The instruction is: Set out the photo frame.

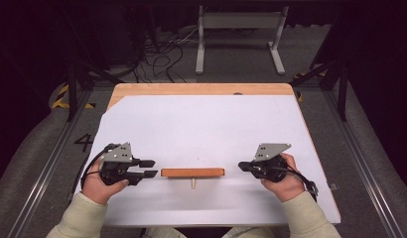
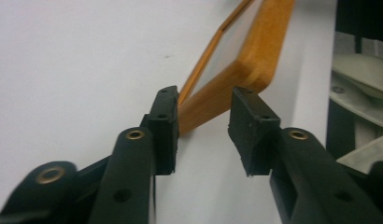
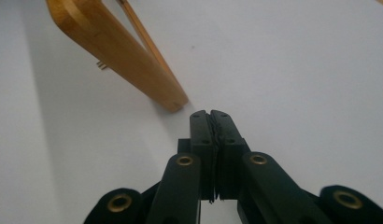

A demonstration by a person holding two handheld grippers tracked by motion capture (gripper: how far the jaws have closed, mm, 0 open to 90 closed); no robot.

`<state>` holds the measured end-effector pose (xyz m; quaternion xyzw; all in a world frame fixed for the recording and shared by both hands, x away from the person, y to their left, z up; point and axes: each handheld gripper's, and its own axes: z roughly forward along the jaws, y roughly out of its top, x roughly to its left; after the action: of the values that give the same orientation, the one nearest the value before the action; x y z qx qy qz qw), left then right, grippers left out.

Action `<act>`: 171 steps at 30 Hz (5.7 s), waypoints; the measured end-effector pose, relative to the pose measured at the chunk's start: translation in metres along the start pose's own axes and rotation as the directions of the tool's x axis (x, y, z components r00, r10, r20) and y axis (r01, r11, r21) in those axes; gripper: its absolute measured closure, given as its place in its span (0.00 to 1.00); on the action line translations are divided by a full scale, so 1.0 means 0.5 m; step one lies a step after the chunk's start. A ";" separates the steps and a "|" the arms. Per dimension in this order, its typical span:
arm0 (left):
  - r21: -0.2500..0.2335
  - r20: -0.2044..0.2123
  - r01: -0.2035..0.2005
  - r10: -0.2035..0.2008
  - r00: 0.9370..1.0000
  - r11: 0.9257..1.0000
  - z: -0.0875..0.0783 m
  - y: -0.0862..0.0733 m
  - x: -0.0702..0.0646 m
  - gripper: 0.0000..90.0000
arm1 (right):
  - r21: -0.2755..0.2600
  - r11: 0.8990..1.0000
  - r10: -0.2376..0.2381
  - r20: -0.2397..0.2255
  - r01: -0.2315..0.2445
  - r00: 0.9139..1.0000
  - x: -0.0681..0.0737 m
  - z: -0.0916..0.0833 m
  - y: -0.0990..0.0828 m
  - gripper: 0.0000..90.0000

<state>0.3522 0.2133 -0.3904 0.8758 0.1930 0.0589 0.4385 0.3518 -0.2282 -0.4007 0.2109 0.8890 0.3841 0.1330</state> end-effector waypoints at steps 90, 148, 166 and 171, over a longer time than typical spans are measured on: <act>0.183 -0.119 0.057 -0.035 0.992 0.981 0.163 -0.037 0.009 0.99 | -0.026 0.969 0.247 0.063 -0.245 0.967 -0.043 0.083 0.011 1.00; 0.209 0.163 -0.099 0.065 0.984 0.973 0.264 0.028 -0.126 0.99 | -0.073 0.967 0.249 0.076 -0.243 0.966 -0.016 -0.010 -0.013 1.00; 0.201 0.173 -0.132 0.097 0.980 0.971 0.302 0.056 -0.150 0.99 | -0.074 0.959 0.280 0.069 -0.275 0.958 -0.013 -0.020 -0.009 0.97; 0.202 0.173 -0.135 0.100 0.980 0.970 0.316 0.067 -0.160 0.99 | -0.076 0.955 0.293 0.065 -0.288 0.954 -0.011 -0.024 -0.006 0.95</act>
<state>0.3313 0.0463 -0.4550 0.9294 0.1096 -0.0073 0.3523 0.3512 -0.2402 -0.3942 0.3491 0.8296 0.4202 0.1151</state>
